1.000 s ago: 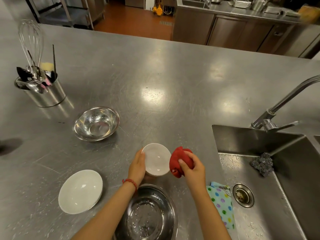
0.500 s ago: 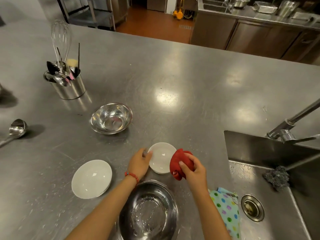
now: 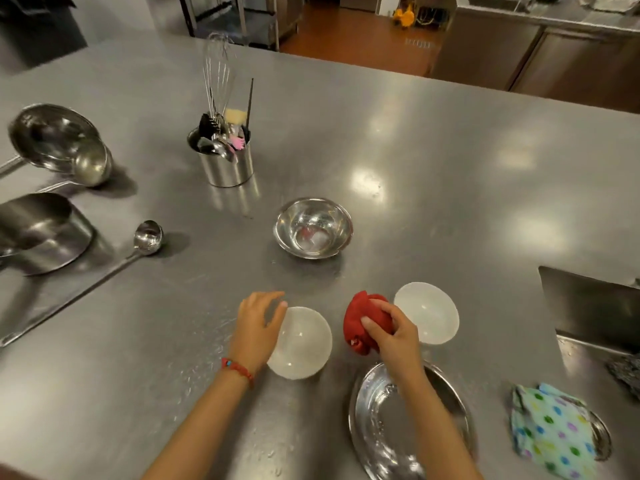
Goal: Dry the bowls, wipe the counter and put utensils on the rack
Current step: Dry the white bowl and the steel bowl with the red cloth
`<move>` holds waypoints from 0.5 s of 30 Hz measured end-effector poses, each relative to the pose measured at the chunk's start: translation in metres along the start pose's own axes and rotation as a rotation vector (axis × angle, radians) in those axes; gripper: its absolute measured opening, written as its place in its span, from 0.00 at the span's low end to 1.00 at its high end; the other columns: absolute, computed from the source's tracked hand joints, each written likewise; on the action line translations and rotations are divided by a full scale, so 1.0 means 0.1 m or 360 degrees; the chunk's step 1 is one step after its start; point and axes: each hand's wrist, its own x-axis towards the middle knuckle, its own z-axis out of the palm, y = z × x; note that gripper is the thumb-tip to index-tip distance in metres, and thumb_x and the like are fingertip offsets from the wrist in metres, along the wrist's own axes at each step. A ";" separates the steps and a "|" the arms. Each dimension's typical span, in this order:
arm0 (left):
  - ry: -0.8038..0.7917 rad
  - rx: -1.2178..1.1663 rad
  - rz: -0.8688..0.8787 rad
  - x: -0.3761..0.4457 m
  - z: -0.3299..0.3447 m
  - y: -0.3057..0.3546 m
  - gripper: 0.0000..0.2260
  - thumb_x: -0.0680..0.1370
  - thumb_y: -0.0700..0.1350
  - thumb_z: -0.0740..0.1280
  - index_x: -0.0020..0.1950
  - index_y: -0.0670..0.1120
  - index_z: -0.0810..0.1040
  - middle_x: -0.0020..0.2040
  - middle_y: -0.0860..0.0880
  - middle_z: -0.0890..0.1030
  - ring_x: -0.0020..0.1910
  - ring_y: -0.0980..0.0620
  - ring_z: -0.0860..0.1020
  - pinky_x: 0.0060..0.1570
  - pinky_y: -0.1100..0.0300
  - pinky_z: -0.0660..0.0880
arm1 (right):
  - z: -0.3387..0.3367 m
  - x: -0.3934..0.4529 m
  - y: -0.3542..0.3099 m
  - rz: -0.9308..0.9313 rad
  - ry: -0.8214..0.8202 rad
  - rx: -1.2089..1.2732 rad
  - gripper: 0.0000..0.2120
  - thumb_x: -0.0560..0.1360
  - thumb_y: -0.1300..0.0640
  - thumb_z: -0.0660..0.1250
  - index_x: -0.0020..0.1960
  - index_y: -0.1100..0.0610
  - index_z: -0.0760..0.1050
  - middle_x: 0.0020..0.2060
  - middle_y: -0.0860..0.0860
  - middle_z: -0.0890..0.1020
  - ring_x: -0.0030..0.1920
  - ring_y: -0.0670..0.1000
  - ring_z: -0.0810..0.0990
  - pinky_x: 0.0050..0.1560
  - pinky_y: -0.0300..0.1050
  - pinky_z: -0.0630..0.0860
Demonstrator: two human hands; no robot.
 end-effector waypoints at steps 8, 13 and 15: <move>-0.0626 -0.0375 -0.0230 0.01 -0.14 -0.42 0.07 0.77 0.43 0.64 0.48 0.57 0.77 0.43 0.50 0.82 0.39 0.58 0.78 0.46 0.55 0.75 | 0.54 -0.23 0.05 0.0055 0.0125 0.0031 0.15 0.70 0.65 0.70 0.48 0.45 0.75 0.52 0.50 0.78 0.52 0.52 0.77 0.55 0.49 0.76; -0.0839 -0.0718 -0.0467 -0.02 -0.13 -0.52 0.10 0.78 0.43 0.62 0.58 0.52 0.74 0.47 0.59 0.78 0.44 0.62 0.77 0.41 0.64 0.78 | 0.60 -0.30 0.09 0.0072 0.0174 0.0036 0.15 0.70 0.65 0.70 0.49 0.47 0.75 0.50 0.51 0.79 0.50 0.51 0.78 0.51 0.45 0.76; -0.0901 -0.0894 -0.0661 -0.03 -0.15 -0.54 0.11 0.78 0.43 0.62 0.59 0.52 0.74 0.49 0.55 0.79 0.47 0.55 0.78 0.38 0.56 0.81 | 0.62 -0.32 0.10 0.0062 0.0162 0.0031 0.16 0.70 0.65 0.70 0.47 0.44 0.75 0.48 0.48 0.80 0.47 0.47 0.78 0.46 0.38 0.76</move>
